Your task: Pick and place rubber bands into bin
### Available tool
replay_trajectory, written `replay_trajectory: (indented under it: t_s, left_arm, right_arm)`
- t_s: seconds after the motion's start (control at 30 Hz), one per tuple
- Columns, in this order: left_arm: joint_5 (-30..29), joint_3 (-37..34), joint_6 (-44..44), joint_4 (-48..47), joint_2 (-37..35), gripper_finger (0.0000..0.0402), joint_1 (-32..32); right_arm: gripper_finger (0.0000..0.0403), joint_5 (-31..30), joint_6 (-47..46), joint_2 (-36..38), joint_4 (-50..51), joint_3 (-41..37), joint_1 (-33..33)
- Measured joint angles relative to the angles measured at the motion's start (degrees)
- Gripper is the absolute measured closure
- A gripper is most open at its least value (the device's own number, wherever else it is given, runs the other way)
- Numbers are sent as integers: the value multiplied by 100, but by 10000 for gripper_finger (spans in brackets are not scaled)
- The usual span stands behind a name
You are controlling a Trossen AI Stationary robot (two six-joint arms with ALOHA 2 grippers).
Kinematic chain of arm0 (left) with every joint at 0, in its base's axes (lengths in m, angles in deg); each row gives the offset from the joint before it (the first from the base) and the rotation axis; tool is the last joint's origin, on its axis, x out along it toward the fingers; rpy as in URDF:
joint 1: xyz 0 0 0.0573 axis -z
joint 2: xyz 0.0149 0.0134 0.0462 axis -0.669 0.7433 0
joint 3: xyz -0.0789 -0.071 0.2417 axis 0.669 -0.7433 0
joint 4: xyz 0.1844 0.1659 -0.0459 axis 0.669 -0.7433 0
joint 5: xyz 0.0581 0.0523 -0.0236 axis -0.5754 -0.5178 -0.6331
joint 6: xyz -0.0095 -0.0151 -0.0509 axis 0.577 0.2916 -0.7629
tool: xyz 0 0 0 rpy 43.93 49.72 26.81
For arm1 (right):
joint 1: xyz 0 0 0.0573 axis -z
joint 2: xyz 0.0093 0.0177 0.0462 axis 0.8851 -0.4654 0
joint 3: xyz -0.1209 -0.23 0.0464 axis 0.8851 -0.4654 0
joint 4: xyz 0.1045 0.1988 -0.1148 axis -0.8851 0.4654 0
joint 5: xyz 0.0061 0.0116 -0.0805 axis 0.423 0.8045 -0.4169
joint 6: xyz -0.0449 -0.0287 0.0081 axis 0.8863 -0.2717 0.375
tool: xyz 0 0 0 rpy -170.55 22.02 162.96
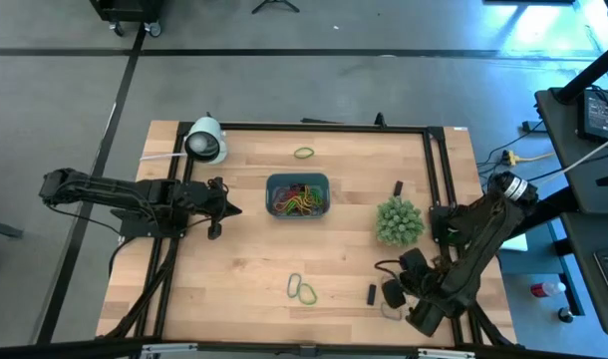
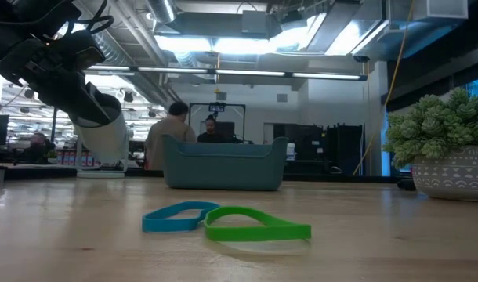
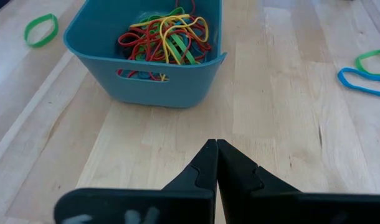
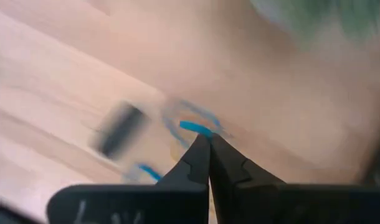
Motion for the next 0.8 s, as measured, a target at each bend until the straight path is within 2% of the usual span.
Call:
replay_trajectory:
  t_s: [0.07, 0.17, 0.4, 0.53, 0.67, 0.8]
  left_arm:
    - [0, 0, 2, 0, 0, 400, 0]
    - [0, 0, 3, 0, 0, 399, -2]
    - [-2, 0, 14, 34, 0, 399, -2]
    - [-11, 0, 141, 130, 0, 400, -1]
    - [-11, 0, 159, 146, 0, 400, 0]
    - [-13, 0, 166, 138, 0, 399, -1]
  right_arm:
    - [402, -734, 165, 2, 246, 346, 46]
    - [402, -1519, 489, 4, 575, 763, 212]
    - [403, -2312, 2075, 9, 467, 1477, 1240]
    - [403, -2339, 3440, 9, 66, 1805, 2075]
    - [403, -2286, 5250, 11, -948, 1990, 2922]
    - [403, -1750, 6966, -2, -2285, 2020, 3763]
